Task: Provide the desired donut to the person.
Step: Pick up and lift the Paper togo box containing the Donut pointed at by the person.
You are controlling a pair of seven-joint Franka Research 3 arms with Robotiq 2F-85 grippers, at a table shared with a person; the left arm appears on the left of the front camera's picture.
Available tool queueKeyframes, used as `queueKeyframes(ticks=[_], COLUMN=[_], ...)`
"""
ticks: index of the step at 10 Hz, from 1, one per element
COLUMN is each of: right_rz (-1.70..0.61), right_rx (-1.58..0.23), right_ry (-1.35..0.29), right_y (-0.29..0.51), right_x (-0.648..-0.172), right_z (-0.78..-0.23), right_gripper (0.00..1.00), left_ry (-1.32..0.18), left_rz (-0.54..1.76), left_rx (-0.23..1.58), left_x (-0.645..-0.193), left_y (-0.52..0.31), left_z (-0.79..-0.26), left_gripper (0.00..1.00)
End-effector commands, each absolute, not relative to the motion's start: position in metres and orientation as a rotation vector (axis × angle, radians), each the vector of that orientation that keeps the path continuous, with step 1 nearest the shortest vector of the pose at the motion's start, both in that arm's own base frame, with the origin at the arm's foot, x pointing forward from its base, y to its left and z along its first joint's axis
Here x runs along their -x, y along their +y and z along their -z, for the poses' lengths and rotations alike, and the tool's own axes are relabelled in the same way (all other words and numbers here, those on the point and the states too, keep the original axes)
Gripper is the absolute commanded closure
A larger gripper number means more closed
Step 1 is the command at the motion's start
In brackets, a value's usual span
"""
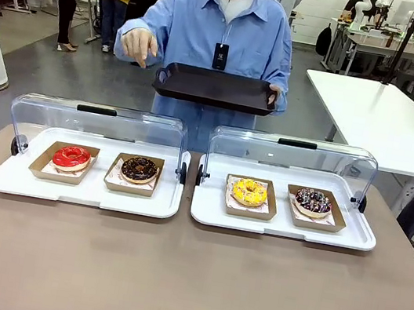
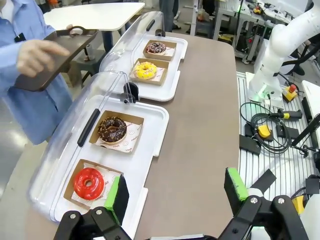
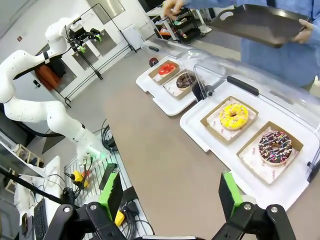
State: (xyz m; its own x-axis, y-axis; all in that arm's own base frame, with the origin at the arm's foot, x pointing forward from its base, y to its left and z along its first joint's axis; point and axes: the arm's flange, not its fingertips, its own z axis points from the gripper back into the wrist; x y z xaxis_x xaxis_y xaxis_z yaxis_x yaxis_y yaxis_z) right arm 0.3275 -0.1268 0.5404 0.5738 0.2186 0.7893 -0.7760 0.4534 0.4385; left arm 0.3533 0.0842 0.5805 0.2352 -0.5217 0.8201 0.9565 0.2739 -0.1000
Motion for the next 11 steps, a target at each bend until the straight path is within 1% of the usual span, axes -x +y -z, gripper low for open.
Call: queueKeyframes(ticks=[1, 11], right_rz=[-0.651, -0.676], right_rx=[-0.886, -0.897], right_ry=[-0.722, -0.727], right_y=[-0.1271, -0.1289], right_x=[-0.3215, -0.3267], right_z=[-0.5362, -0.5386], right_gripper=[0.0, 0.0], left_ry=[-0.759, -0.772], left_rz=[1.103, 1.122], left_rx=[0.677, 0.694], left_x=[-0.3455, -0.3507], left_y=[0.0864, 0.0891], left_z=[-0.5779, -0.5803], left_gripper=[0.0, 0.0])
